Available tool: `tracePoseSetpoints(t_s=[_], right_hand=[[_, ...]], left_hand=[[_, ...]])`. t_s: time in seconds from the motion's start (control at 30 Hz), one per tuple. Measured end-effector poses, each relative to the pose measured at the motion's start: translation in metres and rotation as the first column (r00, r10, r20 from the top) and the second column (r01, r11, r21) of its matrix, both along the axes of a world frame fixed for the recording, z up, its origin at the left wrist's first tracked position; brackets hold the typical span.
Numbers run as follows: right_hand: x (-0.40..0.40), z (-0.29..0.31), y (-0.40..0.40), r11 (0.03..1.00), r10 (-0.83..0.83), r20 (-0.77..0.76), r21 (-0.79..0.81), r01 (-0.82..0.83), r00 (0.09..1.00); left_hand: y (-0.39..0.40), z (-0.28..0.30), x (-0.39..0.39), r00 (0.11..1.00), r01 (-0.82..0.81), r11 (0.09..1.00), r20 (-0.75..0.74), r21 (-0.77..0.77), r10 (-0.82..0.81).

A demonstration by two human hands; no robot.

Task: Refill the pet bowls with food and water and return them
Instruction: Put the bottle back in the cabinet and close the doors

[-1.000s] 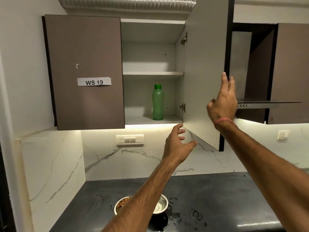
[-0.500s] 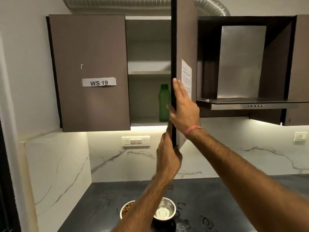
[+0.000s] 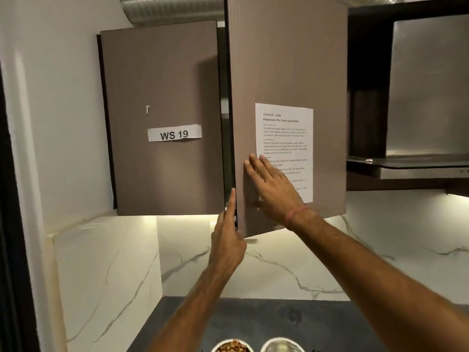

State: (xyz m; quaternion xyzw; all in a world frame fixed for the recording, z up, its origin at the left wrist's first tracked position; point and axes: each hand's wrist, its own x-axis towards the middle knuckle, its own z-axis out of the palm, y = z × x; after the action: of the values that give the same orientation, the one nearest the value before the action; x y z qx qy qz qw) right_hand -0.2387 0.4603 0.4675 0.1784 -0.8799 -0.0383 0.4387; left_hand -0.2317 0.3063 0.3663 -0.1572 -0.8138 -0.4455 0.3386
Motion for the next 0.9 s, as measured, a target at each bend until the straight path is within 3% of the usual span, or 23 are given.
tracePoseSetpoints(t_s=[0.1, 0.17, 0.33, 0.7, 0.9], right_hand=[[-0.036, 0.001, 0.001, 0.995, -0.004, 0.015, -0.1, 0.005, 1.0], [-0.055, 0.007, 0.003, 0.988, -0.027, 0.054, -0.15, 0.035, 0.998], [-0.099, 0.014, 0.01, 0.995, -0.038, 0.085, -0.094, 0.046, 0.996], [-0.154, -0.002, 0.02, 0.999, -0.042, -0.003, 0.001, 0.042, 0.999], [-0.175, -0.017, 0.026, 0.997, -0.064, -0.035, 0.033, 0.066, 0.997]], left_hand=[[-0.007, 0.001, -0.024, 0.989, -0.146, 0.966, -0.063, -0.215, 0.135], [-0.01, 0.008, -0.033, 0.97, -0.243, 0.895, -0.104, -0.374, 0.22], [-0.01, 0.019, -0.058, 0.938, -0.34, 0.707, -0.167, -0.62, 0.305], [-0.014, 0.013, -0.129, 0.889, -0.438, 0.624, -0.206, -0.647, 0.41], [-0.018, 0.015, -0.156, 0.892, -0.44, 0.628, -0.228, -0.643, 0.391]])
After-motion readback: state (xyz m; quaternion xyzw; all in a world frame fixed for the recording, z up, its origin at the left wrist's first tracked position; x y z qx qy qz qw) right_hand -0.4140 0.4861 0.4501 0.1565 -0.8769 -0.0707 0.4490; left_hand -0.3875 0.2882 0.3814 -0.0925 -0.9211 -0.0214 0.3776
